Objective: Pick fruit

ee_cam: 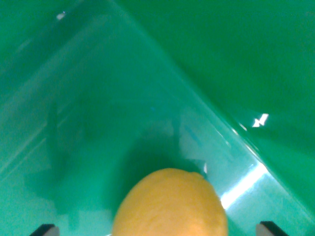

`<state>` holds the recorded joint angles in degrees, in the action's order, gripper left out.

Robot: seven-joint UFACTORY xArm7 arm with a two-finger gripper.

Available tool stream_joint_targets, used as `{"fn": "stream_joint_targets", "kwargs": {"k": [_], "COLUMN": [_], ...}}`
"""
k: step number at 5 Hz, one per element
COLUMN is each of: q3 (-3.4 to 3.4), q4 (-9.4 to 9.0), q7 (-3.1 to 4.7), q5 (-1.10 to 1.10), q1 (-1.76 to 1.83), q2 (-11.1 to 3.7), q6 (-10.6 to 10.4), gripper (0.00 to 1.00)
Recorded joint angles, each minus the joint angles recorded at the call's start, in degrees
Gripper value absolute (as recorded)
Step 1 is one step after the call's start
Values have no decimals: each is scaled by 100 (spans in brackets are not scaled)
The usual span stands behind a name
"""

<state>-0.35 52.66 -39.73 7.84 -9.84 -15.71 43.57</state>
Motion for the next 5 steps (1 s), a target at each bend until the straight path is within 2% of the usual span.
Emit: {"fn": "stream_joint_targets", "kwargs": {"k": [1, 2, 3, 5], "q3": [-9, -9, -13, -14], "q4": [-59, -59, -90, -94], "q7": [-75, -75, -113, -119], "q5": [23, 23, 35, 36], "q1": [-27, -27, -41, -43], "q2": [-34, -34, -51, -53], "q6": [-80, -80, -121, -127], "gripper": [0, 0, 0, 0]}}
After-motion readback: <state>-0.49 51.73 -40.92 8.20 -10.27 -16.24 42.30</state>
